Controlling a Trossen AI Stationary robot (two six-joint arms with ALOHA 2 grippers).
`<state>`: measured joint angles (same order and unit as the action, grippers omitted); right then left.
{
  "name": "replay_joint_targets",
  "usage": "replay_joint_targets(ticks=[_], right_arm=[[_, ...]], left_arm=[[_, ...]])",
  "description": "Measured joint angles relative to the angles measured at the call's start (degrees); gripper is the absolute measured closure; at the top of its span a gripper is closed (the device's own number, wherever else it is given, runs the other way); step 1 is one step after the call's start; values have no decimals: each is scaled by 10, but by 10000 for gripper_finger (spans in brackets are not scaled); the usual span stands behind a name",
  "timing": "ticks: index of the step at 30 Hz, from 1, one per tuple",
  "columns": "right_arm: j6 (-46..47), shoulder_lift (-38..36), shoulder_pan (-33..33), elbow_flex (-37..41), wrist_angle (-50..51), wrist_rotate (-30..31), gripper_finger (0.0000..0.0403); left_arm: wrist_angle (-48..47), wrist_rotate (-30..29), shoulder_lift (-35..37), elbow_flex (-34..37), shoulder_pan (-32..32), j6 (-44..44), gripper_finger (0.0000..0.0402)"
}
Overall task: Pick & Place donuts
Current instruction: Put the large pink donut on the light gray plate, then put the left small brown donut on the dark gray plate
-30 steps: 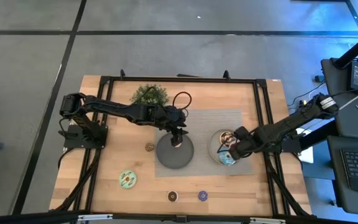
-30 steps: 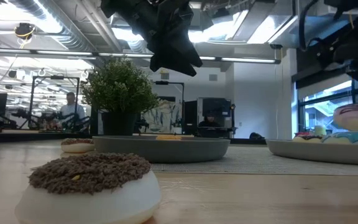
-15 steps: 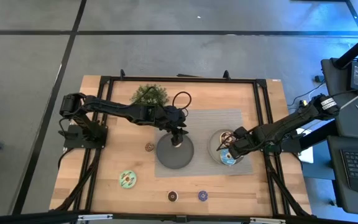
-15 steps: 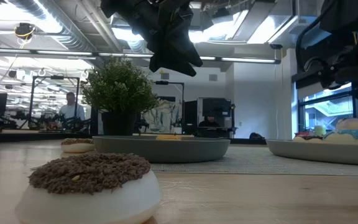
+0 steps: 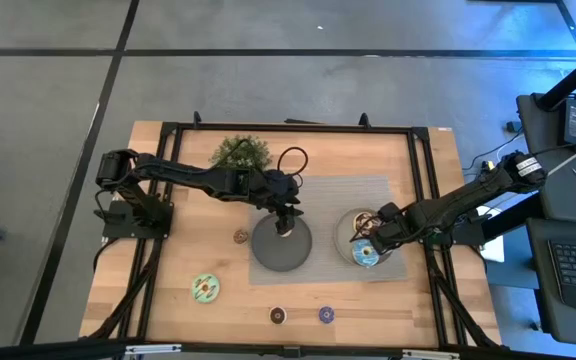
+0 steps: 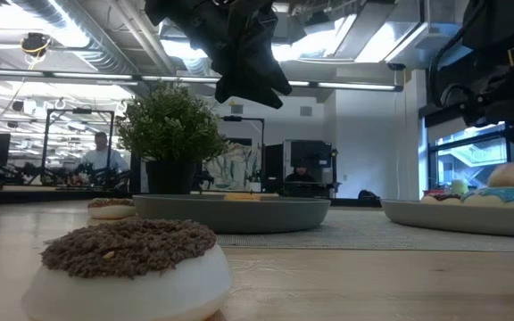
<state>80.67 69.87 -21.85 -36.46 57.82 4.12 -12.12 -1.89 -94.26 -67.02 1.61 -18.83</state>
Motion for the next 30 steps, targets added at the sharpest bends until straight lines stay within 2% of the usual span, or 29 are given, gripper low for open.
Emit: replay_joint_targets(ticks=[4,11,19,21,26,30], right_arm=[[1,-6,0,-4,7,11,183],[-1,-31,0,-56,45,50,183],[-2,-56,0,-93,138,77,182],[-4,-66,0,-109,141,112,182],[-47,-87,5,-163,117,255,182],[-132,-96,29,-193,53,303,182]], left_arm=[[0,0,0,0,0,0,236],[-4,0,0,0,0,0,236],[-92,0,8,0,0,1,239],[-115,1,25,0,-3,-1,239],[-212,3,66,0,-18,-44,237],[-276,3,87,0,-32,-95,236]])
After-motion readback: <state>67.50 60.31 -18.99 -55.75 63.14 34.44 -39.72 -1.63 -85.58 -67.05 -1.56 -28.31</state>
